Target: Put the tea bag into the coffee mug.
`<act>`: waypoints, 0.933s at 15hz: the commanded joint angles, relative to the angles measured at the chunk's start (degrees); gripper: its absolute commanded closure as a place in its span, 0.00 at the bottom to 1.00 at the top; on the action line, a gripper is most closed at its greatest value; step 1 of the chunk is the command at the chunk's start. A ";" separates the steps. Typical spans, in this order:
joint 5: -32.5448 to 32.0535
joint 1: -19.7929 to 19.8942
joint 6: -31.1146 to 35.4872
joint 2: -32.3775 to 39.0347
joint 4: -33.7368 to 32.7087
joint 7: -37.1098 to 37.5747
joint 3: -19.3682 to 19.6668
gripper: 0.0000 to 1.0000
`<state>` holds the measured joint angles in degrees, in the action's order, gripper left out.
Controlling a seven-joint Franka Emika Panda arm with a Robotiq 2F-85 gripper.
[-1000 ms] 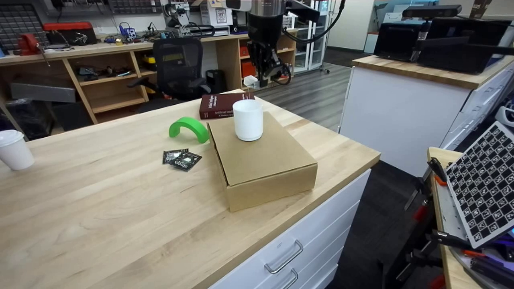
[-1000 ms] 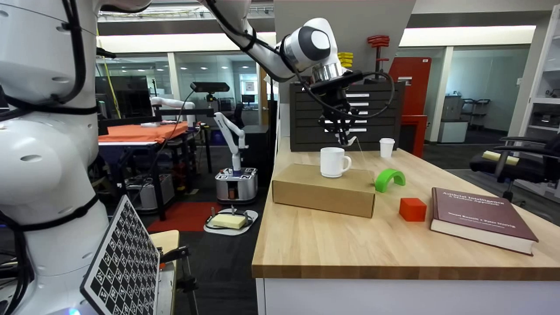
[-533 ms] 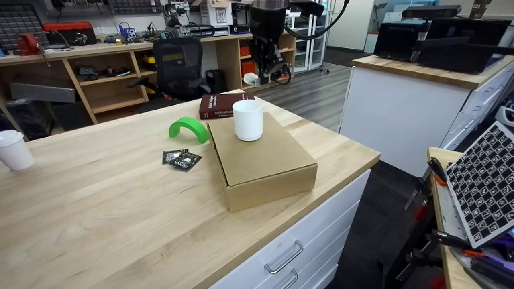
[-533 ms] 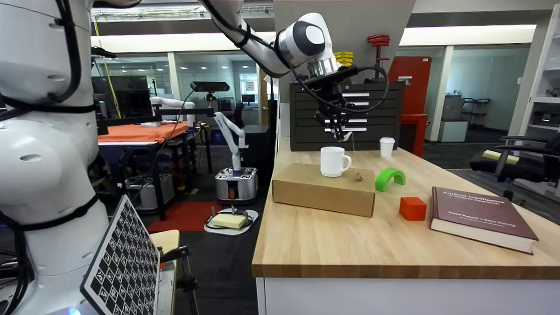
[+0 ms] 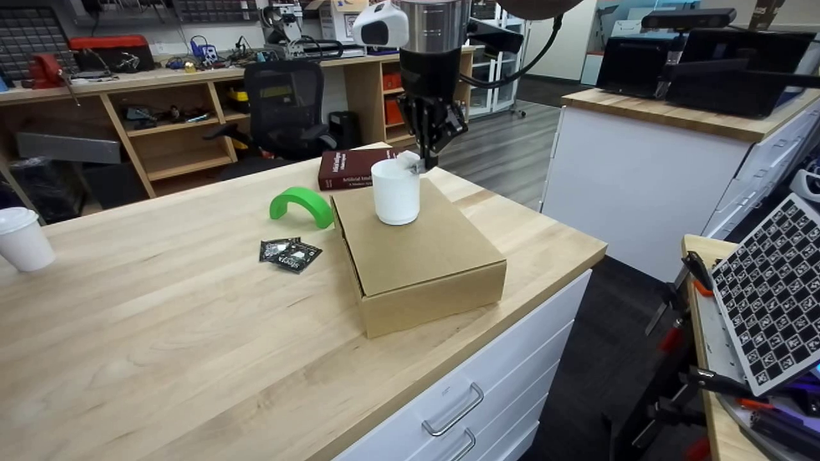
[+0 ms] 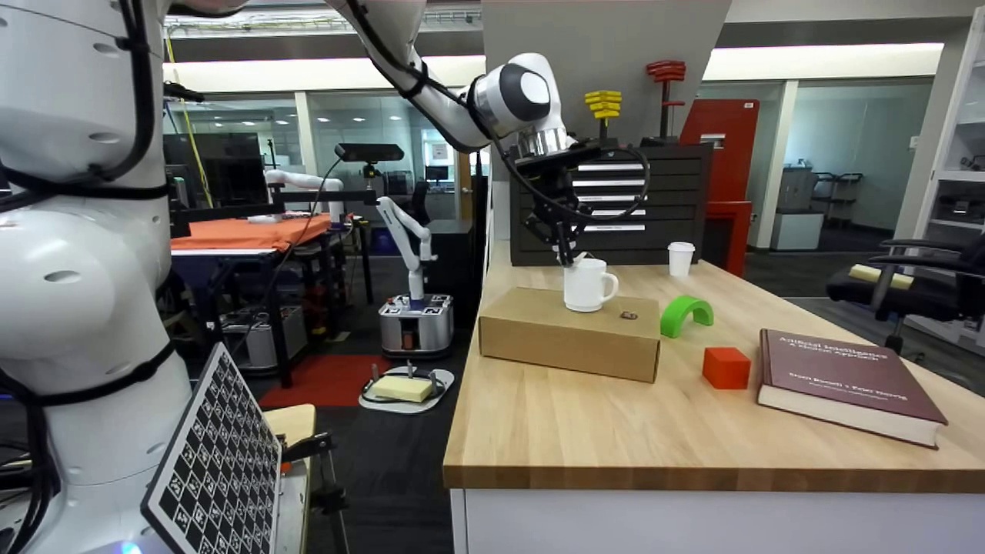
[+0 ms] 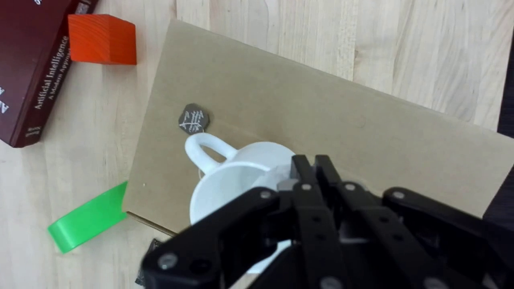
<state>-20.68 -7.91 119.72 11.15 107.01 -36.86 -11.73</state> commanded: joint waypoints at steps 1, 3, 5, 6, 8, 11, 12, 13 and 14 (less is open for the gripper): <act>-0.63 -1.54 -1.41 -0.65 0.09 0.31 0.09 0.98; -2.37 -1.74 0.39 -0.92 0.37 1.06 0.25 0.98; -3.22 -1.06 2.36 0.36 -0.58 1.09 1.13 0.98; -3.64 -0.86 3.40 0.37 -0.64 1.38 1.53 0.98; -3.93 -1.15 3.56 -0.72 -0.48 2.06 1.92 0.98; -3.83 -0.56 5.45 0.69 -1.87 1.18 2.80 0.98; -3.82 -0.55 6.46 0.68 -1.56 1.28 3.05 0.98; -3.68 -0.45 6.91 0.94 -1.77 1.13 3.38 0.98; -3.84 -0.46 7.68 1.01 -1.59 1.34 3.66 0.98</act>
<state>-23.28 -8.87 125.14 11.35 105.97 -36.62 -8.60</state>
